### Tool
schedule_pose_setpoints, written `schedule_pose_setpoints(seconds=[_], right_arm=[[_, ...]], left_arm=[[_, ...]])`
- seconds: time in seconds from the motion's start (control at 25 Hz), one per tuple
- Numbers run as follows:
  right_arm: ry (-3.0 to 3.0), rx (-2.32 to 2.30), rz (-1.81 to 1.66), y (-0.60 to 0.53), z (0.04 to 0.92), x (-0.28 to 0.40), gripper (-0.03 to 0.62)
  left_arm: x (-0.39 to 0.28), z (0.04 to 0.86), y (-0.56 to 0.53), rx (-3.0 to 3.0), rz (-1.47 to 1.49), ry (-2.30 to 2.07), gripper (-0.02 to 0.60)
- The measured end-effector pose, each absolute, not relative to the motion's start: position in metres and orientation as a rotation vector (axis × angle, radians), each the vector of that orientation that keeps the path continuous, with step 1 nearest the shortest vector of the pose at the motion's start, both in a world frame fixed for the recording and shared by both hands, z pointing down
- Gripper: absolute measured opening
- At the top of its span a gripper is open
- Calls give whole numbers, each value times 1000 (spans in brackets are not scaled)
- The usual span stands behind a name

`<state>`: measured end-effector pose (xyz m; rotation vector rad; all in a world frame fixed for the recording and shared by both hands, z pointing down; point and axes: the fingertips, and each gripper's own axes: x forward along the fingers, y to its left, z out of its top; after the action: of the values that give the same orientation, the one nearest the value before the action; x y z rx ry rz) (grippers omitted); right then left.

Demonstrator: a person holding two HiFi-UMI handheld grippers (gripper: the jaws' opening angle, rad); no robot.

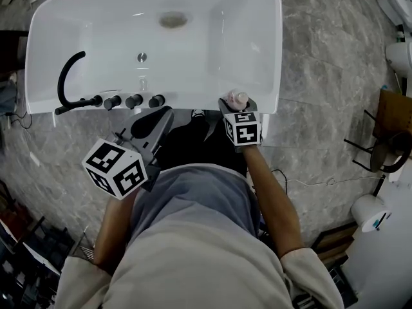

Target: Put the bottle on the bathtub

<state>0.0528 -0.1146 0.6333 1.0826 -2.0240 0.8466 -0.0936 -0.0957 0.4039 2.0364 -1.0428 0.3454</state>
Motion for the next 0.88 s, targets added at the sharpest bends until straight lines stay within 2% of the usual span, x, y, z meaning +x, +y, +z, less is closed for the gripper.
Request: schedule_pose_setpoints(seconds=[0.88], right_arm=[[-2047, 1162, 687, -107, 659, 44, 224]], left_arm=[[-106, 406, -91, 2016, 350, -1069, 8]])
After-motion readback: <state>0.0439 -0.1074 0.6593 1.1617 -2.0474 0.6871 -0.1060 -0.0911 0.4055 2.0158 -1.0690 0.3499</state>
